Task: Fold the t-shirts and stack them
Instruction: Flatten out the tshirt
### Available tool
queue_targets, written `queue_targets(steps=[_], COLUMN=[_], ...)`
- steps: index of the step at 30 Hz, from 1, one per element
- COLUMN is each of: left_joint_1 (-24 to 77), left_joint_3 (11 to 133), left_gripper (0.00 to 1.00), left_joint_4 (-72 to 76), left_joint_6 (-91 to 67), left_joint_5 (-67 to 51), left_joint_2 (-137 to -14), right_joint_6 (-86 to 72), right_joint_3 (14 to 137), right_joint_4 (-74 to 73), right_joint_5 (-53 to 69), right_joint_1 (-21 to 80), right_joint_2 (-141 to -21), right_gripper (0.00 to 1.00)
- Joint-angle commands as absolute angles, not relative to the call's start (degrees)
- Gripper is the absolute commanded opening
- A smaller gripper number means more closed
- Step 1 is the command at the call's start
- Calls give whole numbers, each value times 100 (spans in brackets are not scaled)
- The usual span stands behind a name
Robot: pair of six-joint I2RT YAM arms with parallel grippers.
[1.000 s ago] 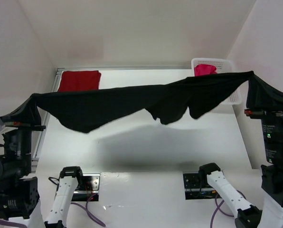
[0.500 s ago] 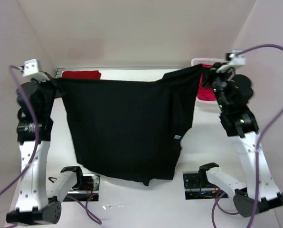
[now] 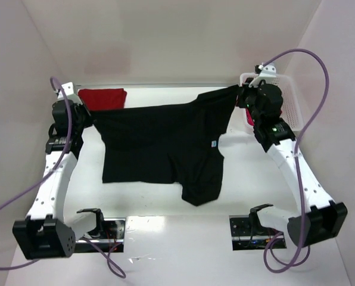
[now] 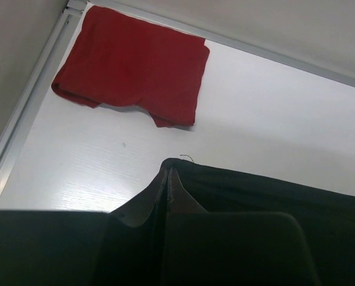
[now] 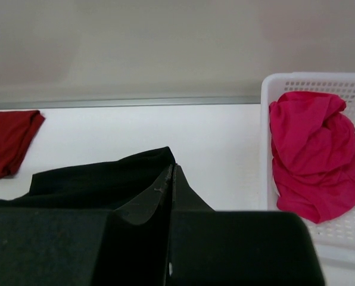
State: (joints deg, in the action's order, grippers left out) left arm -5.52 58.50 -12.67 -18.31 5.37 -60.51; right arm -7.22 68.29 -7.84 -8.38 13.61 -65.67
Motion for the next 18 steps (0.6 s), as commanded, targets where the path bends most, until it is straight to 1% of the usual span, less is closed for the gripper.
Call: queue_targets(steps=[1, 2, 7, 11, 16, 18], left_joint_1=[-571, -571, -571, -571, -571, -571], left_joint_3=[5976, 6037, 6170, 6223, 6722, 6899], left_gripper=[0, 0, 0, 0, 0, 0], left_joint_4=[-466, -318, -9, 245, 448, 580], left_joint_6=[-1872, -1872, -1872, -1820, -1767, -1767], left_joint_5=[800, 748, 624, 493, 492, 492], left_joint_2=[-6502, -6774, -7382, -7891, -8594, -8955], right_joint_6=[-747, -747, -694, -694, -572, -510], right_joint_3=[7022, 7022, 7075, 6856, 6855, 7135], right_joint_4=[52, 122, 377, 598, 940, 940], right_joint_5=[-1063, -1063, -1125, -1072, -1072, -1133], right_joint_1=[1318, 1318, 1318, 1318, 1318, 1318], right_joint_2=[-6968, -7022, -7417, -7725, -8340, -8577], right_gripper=[0, 0, 0, 0, 0, 0])
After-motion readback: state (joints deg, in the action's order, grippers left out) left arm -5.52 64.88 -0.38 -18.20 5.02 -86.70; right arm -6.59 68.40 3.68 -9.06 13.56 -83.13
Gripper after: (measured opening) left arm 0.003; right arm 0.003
